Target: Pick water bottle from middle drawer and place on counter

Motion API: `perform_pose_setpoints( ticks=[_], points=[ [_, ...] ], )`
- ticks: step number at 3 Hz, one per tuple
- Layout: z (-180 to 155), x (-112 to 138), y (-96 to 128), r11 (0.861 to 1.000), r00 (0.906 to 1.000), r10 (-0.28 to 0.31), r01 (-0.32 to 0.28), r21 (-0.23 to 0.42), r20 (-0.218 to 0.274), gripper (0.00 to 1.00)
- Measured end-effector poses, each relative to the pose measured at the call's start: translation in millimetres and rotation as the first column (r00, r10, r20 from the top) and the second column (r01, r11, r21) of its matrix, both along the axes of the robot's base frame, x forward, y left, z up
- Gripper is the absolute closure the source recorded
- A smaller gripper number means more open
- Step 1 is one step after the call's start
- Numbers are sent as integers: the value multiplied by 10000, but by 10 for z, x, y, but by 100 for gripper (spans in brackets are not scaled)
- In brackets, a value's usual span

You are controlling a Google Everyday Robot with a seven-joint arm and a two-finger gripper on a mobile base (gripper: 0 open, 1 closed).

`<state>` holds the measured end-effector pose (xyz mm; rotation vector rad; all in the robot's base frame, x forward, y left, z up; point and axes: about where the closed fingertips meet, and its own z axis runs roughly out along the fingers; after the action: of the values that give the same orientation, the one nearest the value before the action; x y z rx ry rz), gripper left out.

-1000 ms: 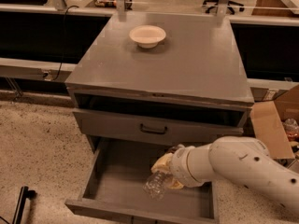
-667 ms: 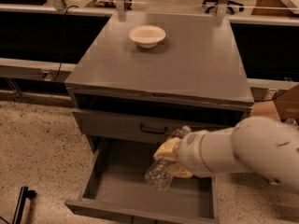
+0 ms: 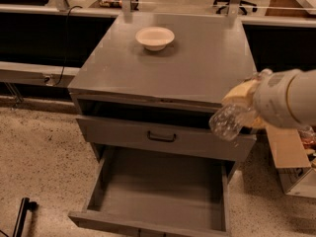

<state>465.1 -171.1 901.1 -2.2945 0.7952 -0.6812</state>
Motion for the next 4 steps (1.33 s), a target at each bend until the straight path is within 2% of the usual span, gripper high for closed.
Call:
perform_pose_setpoints(
  ticks=[1, 2, 3, 4],
  points=[
    [210, 399, -248, 9903, 9944, -1032, 1048, -908, 220, 100],
    [-35, 731, -11, 9773, 9898, -1273, 1143, -1784, -632, 100],
    [-264, 1136, 367, 9676, 9780, -1559, 1231, -2207, -1382, 81],
    [-406, 1561, 990, 9798, 9649, -1508, 1170, -1621, -2151, 59]
  ],
)
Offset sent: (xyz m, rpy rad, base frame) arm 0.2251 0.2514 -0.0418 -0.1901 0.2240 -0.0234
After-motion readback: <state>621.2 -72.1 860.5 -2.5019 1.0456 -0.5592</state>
